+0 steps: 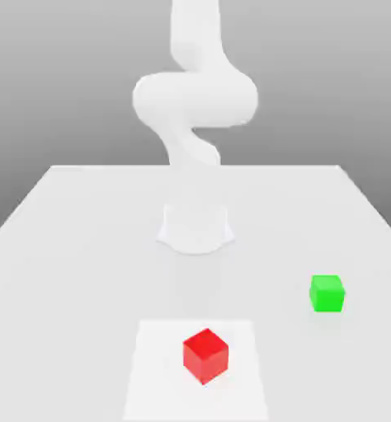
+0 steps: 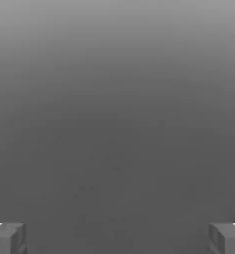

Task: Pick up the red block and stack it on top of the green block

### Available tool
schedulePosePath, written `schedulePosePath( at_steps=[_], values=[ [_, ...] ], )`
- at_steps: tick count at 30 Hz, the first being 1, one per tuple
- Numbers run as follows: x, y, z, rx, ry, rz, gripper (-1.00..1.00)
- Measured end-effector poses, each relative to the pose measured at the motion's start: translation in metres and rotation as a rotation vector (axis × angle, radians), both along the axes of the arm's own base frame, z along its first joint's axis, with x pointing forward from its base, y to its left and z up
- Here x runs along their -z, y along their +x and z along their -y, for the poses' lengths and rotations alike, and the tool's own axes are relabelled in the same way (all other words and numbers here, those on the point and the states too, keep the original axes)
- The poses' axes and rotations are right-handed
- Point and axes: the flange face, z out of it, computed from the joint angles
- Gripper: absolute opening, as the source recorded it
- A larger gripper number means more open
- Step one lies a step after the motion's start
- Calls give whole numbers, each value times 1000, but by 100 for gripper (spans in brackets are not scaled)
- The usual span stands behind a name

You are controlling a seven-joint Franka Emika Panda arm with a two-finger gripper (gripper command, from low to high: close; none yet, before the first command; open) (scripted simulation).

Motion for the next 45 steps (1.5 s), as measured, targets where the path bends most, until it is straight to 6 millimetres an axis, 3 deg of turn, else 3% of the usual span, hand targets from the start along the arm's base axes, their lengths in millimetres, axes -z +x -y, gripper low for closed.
schedulePosePath(
  at_steps=[5, 10, 15, 20, 26, 27, 34, 40, 42, 45],
  values=[
    [111, 53, -4, -137, -58, -171, 0],
    [223, 75, -11, -272, -114, -332, 0],
    [332, 68, -17, -411, -172, -491, 0],
    [432, 37, -19, -553, -232, -650, 0],
    [503, 28, -17, -584, -245, -684, 0],
    [513, 28, -17, -584, -245, -685, -100],
    [514, 27, -17, -584, -244, -686, -100],
    [459, 26, -22, -601, -248, -684, -100],
    [449, 13, -68, -762, -297, -667, -100],
    [437, -22, -141, -1050, -391, -627, -100]
  ],
)
